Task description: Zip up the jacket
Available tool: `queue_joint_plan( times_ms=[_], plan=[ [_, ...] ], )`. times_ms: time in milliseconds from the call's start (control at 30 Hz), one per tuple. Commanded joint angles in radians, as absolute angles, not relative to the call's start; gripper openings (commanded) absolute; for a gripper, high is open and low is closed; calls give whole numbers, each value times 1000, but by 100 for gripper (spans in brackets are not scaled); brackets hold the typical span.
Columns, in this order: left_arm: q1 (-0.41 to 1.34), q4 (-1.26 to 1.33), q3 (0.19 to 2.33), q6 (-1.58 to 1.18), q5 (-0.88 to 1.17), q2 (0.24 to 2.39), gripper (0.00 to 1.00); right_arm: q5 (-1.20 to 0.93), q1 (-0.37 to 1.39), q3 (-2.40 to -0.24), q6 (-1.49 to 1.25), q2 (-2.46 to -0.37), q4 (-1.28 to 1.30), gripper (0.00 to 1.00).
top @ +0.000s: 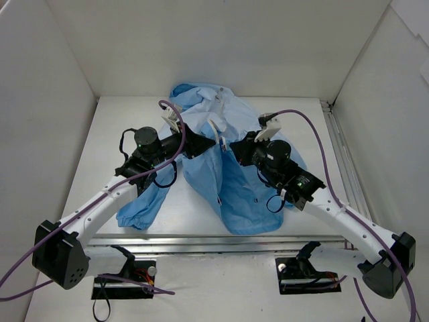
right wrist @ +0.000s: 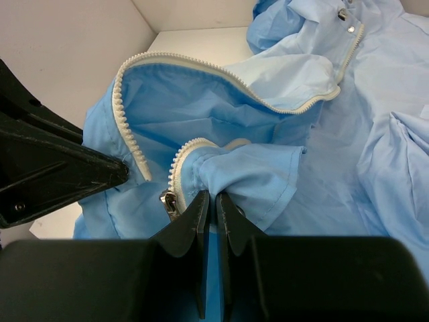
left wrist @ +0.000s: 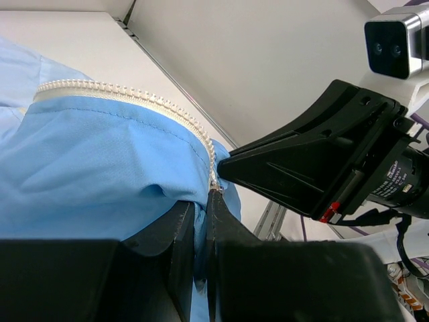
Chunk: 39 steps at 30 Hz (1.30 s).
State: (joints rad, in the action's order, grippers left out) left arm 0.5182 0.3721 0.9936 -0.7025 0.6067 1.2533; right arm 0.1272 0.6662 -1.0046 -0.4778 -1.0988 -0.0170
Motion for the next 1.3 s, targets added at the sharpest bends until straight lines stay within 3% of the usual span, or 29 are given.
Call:
queue_joint_plan(
  times_ms=[0,1267],
  plan=[
    [525,489,1048,-706,635,1243,0,149,657,-1058,-495,-1104,-133,0],
    [543,482,1055,-710,604,1272,0,158,643,-1060,-518,-1088,-141,0]
  ],
)
